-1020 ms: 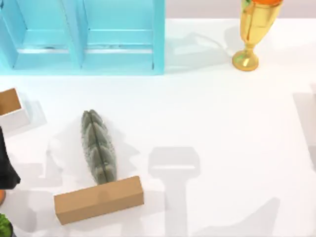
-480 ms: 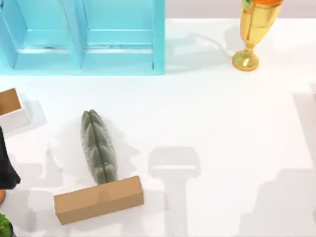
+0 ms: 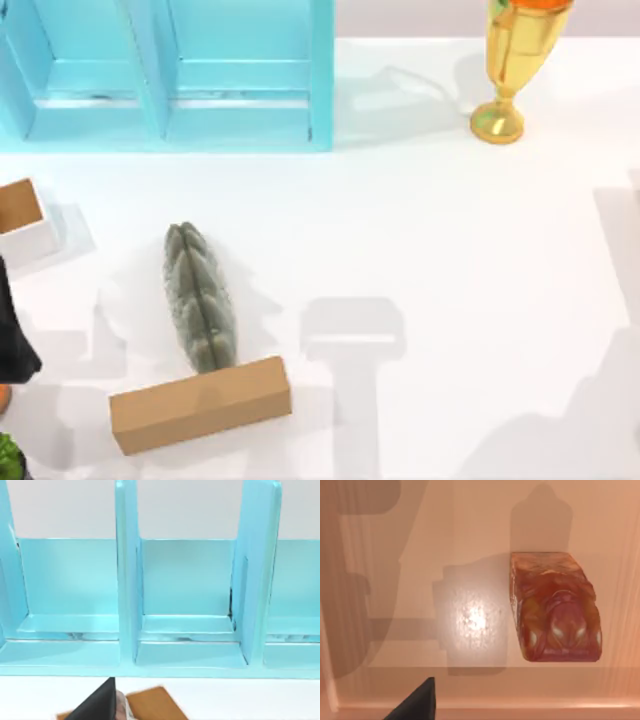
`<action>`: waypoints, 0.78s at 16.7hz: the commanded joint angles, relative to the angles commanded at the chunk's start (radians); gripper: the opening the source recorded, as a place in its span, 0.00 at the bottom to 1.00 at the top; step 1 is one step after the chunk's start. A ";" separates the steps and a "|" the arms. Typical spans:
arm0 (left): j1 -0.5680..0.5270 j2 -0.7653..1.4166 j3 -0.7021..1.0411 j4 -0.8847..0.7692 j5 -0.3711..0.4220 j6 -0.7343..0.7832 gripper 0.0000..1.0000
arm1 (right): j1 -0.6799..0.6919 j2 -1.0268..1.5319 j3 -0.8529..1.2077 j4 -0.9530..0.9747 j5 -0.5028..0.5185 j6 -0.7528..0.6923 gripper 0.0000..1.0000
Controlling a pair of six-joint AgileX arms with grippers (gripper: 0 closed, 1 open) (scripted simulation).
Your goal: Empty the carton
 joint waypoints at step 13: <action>0.000 0.000 0.000 0.000 0.000 0.000 1.00 | -0.001 0.059 -0.193 0.251 0.000 0.000 1.00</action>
